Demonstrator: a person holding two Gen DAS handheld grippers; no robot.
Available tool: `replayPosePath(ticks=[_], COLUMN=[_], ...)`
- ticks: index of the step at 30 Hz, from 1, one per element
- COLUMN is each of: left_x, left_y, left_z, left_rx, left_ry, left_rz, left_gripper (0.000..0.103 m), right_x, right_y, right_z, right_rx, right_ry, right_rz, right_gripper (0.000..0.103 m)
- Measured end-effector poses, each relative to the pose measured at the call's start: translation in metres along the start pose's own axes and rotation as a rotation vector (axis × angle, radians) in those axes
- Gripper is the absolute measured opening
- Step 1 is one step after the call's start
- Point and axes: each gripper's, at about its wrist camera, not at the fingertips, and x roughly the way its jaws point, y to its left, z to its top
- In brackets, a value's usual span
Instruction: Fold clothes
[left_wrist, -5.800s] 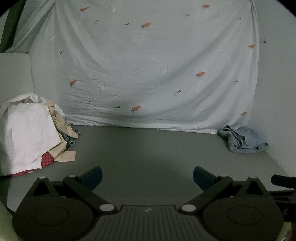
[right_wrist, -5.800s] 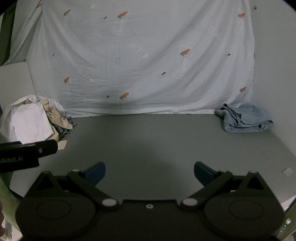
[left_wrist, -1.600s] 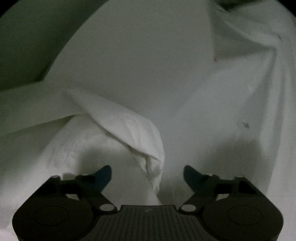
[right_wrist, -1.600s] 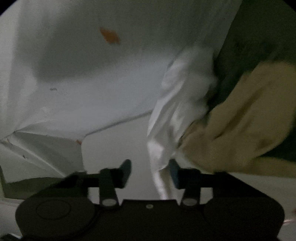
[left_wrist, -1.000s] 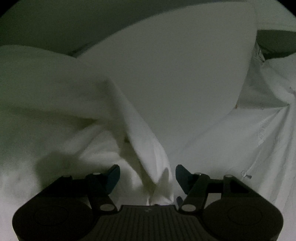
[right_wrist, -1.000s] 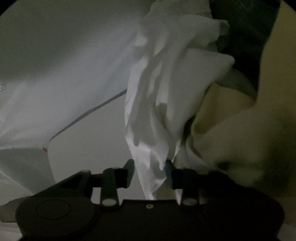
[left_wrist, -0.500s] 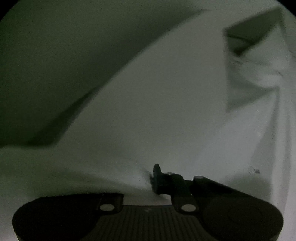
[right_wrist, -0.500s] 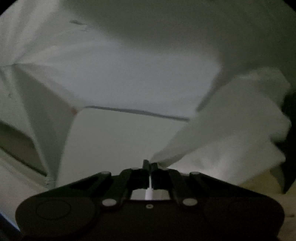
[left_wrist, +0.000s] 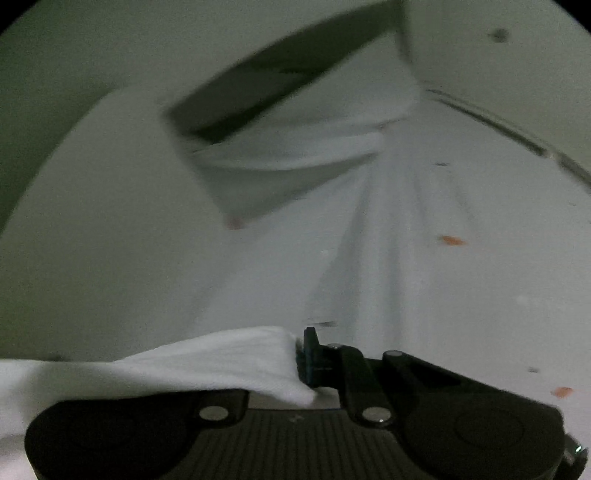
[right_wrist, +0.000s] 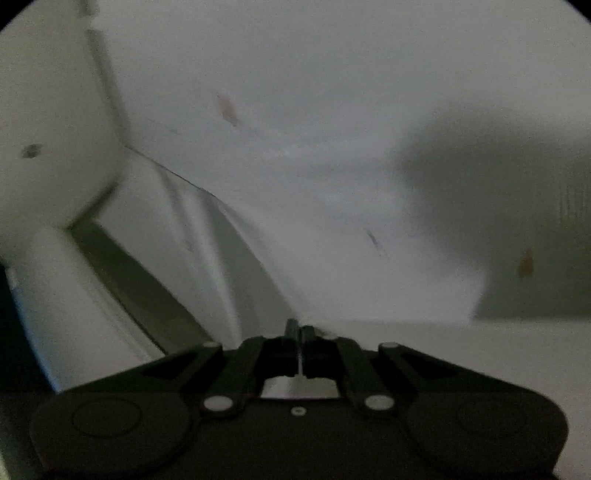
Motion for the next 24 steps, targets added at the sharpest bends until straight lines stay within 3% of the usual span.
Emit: replayPosePath(ticks=[7,9,11,14,17,19,21,24], left_x=[-0.046,-0.056,-0.070,-0.083,-0.112,-0.131,-0.151,-0.187], left_y=[-0.120,-0.149,-0.175,-0.199,-0.184,-0.172,-0.160,-0.136], left_z=[-0.013,-0.020,-0.032,-0.058,-0.127,-0.176,-0.225,-0.297], left_rx=[0.025,0.028,0.021,-0.032,0.000,0.027,0.054,0.092], left_ry=[-0.040,-0.032,-0.003,0.102,0.384,0.580,0.775,1.062], left_rz=[-0.248,-0.289,-0.324,-0.353,-0.231,-0.138,-0.042,0.111], left_gripper=[0.011,0.011,0.011,0.011,0.011,0.012,0.016,0.013], right_x=[-0.143,-0.181,-0.220,-0.266,-0.335,-0.383,-0.421,-0.481], right_y=[0.104,0.123,0.138,0.146,0.131,0.101,0.053,-0.047], right_z=[0.071,0.081,0.091,0.097,0.089,0.069,0.043,-0.009], right_rx=[-0.288,-0.344,-0.413,-0.485,-0.510,-0.473,-0.391,-0.157], right_ry=[-0.190,-0.223,-0.254,-0.268,-0.216,-0.133,-0.011,0.226], right_rz=[0.071,0.074,0.045,-0.039,-0.141,-0.289,-0.496,-0.898], right_gripper=[0.002,0.002,0.002,0.002,0.002,0.002,0.006,0.012])
